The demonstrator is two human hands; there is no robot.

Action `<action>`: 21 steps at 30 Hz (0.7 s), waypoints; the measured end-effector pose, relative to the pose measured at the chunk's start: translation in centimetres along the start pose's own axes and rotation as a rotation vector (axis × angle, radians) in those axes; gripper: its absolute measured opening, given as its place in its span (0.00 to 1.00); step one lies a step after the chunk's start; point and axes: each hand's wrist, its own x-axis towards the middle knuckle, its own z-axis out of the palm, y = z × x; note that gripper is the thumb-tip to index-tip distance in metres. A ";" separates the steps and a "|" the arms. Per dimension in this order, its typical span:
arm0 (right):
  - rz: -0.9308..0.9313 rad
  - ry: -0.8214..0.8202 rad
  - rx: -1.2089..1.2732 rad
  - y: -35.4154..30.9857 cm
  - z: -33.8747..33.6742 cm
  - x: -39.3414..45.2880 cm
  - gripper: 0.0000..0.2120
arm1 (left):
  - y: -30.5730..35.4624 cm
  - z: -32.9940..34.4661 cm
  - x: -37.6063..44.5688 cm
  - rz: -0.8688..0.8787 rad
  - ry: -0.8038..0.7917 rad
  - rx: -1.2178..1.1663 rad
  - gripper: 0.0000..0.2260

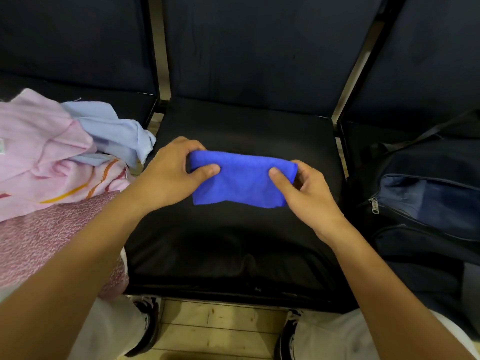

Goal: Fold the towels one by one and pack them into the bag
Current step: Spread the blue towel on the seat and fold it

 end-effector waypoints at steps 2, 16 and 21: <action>0.072 -0.031 0.152 -0.3 0.1 -0.1 0.13 | 0.6 0.1 -0.1 -0.052 -0.003 -0.190 0.06; 0.149 0.098 0.319 -0.7 -0.1 -0.2 0.11 | 1.9 1.6 -0.4 -0.292 -0.034 -0.765 0.22; 0.188 0.113 0.301 -0.2 -0.5 0.1 0.05 | 1.7 1.6 -0.5 -0.300 -0.091 -0.824 0.25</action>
